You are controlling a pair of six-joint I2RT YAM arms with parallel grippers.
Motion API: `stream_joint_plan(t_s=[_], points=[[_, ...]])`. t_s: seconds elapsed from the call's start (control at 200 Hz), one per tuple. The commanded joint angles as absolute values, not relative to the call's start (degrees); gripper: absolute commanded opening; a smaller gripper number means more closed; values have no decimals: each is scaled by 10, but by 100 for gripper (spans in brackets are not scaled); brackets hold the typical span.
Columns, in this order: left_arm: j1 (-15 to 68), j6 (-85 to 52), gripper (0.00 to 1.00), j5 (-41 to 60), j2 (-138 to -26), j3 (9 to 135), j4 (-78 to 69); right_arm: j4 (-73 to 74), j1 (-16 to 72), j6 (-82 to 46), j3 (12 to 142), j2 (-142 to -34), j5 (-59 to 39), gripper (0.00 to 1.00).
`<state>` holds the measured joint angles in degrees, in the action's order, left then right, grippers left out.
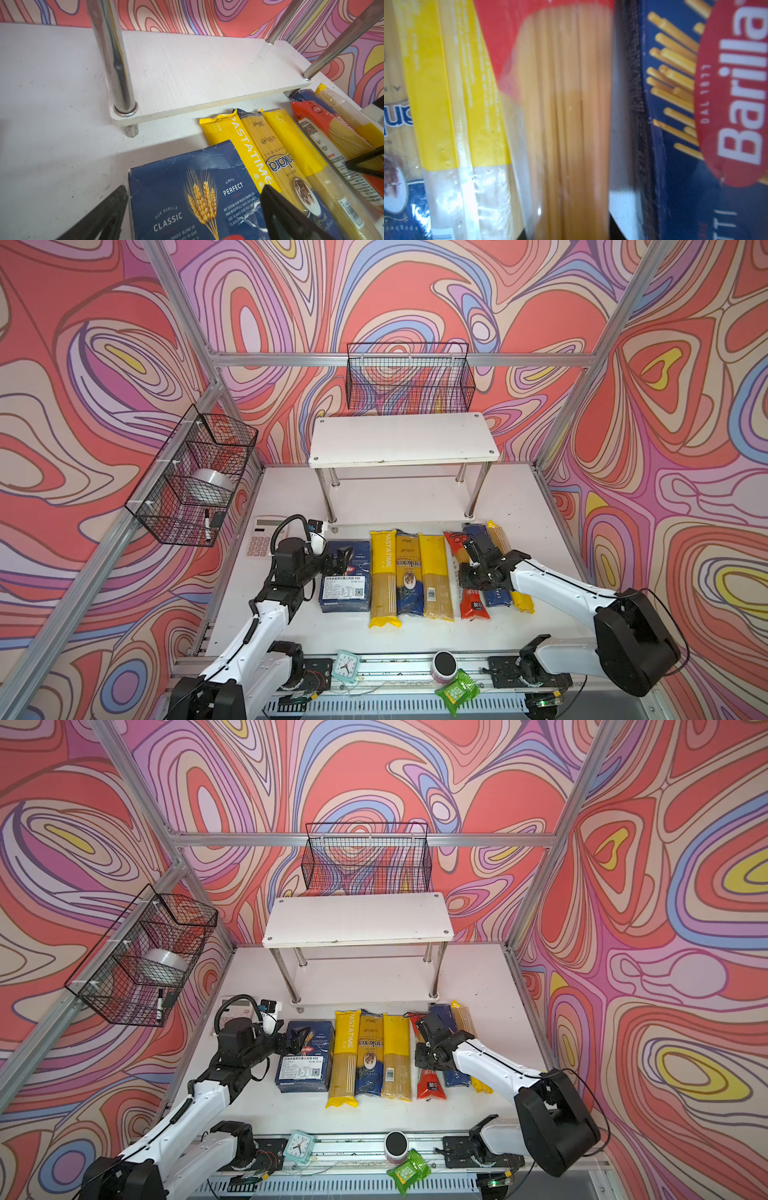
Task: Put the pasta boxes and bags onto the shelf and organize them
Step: 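Lift the red-and-clear spaghetti bag with the right gripper toward the shelf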
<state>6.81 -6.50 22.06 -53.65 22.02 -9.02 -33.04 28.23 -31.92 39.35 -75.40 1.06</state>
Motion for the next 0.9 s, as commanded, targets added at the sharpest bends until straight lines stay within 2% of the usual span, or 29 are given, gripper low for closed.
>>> stream_joint_plan(t_s=[0.0,0.891], points=[[70,-67,100,223,-535,232,-91,-310,285,-309,426,-719,8,25],[70,-64,100,232,-560,247,-84,-383,286,-218,561,-616,-76,23]])
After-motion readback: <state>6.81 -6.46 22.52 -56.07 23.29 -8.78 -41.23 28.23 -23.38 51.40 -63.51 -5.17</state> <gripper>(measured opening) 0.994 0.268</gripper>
